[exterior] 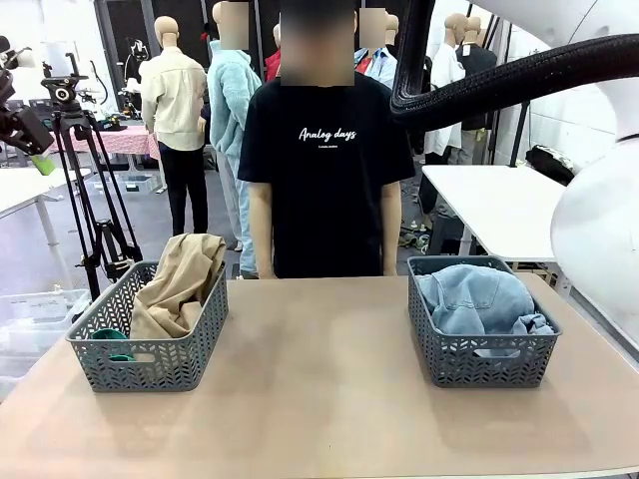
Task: Sort the tops and bottoms.
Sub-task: Sort the clothes according to human instructions.
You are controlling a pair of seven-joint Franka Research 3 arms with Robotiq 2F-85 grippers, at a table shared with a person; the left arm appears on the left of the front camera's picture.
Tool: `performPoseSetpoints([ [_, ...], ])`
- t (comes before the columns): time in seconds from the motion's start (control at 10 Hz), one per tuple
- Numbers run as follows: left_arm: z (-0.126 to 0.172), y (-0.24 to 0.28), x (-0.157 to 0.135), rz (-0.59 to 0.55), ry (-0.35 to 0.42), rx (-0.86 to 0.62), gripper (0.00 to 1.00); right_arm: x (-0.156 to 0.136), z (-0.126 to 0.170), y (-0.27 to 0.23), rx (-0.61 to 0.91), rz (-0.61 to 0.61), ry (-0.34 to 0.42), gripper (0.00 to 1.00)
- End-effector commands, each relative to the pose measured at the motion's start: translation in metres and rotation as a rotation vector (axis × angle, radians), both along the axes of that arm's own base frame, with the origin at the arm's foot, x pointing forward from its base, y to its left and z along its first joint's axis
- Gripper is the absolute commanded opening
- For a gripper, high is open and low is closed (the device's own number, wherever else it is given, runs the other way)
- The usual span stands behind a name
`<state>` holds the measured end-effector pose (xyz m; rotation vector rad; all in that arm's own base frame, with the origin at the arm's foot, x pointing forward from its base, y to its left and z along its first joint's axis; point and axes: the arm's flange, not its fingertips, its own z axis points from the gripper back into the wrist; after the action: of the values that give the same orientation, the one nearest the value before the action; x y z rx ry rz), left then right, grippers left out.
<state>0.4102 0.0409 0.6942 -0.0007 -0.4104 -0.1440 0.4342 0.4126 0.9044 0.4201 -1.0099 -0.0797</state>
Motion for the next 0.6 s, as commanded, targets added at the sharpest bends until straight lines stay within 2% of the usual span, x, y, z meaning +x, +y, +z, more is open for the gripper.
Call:
performPoseSetpoints([
  [0.0,0.0008,0.0025,-0.0005,-0.003,-0.005,0.001,1.00,0.0015,-0.0018,0.0016,-0.001,0.003,-0.001,1.00],
  [0.5,0.0008,0.0025,-0.0005,-0.003,-0.005,0.001,1.00,0.0015,-0.0018,0.0016,-0.001,0.003,-0.001,1.00],
])
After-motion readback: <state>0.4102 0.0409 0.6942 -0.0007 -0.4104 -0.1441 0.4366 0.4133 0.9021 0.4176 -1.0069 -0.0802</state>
